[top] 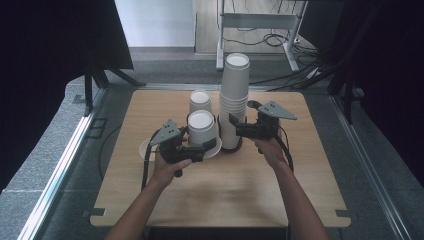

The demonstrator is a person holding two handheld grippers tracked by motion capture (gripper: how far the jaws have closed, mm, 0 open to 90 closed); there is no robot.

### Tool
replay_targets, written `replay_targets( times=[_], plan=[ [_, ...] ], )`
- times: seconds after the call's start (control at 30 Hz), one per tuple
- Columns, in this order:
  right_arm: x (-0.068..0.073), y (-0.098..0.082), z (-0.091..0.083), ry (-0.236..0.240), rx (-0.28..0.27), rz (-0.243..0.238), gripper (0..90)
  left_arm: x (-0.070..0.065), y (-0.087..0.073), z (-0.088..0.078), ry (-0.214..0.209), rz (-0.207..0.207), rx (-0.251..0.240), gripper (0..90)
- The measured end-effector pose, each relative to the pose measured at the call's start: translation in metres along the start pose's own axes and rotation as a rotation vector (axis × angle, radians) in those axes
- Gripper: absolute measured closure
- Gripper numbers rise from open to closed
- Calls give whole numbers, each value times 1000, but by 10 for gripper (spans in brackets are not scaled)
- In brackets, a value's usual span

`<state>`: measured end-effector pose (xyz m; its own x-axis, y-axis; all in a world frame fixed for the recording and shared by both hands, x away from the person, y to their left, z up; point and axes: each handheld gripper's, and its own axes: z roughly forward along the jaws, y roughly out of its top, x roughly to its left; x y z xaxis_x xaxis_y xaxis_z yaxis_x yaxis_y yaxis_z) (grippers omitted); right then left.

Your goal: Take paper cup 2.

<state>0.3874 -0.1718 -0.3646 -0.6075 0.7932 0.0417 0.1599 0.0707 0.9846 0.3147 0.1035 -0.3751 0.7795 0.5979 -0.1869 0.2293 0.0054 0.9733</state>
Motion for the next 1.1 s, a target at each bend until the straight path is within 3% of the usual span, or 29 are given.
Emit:
replay_targets(
  times=[0.77,1.1],
  plan=[
    [-1,-36,-35,43,-11,50,75,-16,-29,-7,27,44,58,156],
    [3,-55,-47,59,-28,81,114,-17,-46,-9,23,14,61,156]
  ],
)
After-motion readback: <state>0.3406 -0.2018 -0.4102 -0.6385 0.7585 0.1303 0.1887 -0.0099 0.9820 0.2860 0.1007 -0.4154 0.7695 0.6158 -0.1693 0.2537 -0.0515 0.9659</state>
